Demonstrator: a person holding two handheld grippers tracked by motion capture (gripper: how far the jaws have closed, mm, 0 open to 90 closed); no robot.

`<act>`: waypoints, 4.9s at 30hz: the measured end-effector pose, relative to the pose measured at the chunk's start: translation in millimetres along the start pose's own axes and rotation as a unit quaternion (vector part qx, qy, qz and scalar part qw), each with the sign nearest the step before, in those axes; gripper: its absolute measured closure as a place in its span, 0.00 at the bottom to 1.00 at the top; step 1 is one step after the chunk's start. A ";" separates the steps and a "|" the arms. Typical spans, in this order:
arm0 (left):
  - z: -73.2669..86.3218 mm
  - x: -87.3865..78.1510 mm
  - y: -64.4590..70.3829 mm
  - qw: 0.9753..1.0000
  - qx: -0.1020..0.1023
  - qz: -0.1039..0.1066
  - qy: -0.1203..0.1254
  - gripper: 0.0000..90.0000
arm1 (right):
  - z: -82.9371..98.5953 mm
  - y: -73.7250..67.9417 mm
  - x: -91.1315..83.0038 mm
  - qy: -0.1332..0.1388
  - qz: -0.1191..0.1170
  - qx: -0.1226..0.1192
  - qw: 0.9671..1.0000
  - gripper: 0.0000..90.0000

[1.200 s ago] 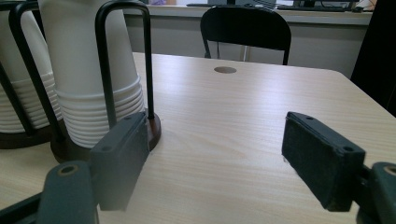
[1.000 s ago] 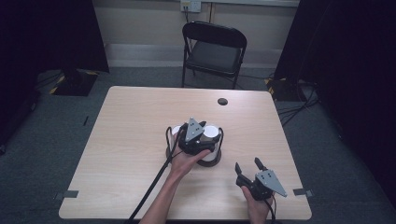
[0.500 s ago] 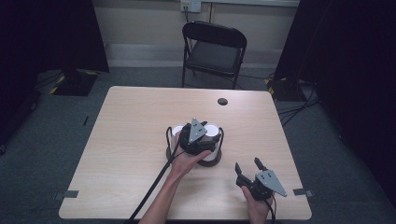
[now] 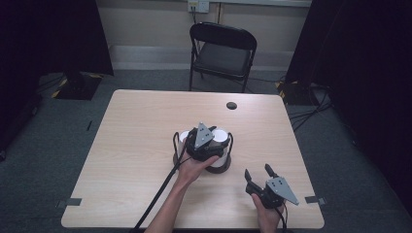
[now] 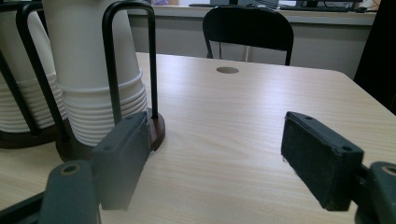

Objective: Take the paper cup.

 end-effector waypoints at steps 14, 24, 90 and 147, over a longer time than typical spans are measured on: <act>-11.0 -6.1 -1.0 1.000 -0.008 0.002 0.017 0.39 | 0.1 0.0 0.3 -0.001 -0.001 0.000 1.000 0.26; -20.3 -12.7 -2.7 0.999 -0.018 0.004 0.031 0.39 | 0.1 0.3 0.2 -0.001 -0.001 0.000 1.000 0.26; -53.2 -81.7 -17.1 0.991 -0.076 0.018 0.106 0.39 | 0.3 -1.0 1.0 -0.006 0.005 -0.009 1.000 0.25; 30.8 -118.1 -17.3 0.969 -0.232 0.070 0.044 0.39 | -7.3 -104.5 19.6 0.007 -0.195 -0.056 0.979 0.47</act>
Point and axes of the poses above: each handheld gripper's, and its own axes: x roughly forward along the jaws, z roughly out of its underside, y roughly to its right, the point moved 7 cm from there along x, roughly forward along the jaws, and after that the axes turned 10 degrees about -z, right-handed, at the moved point
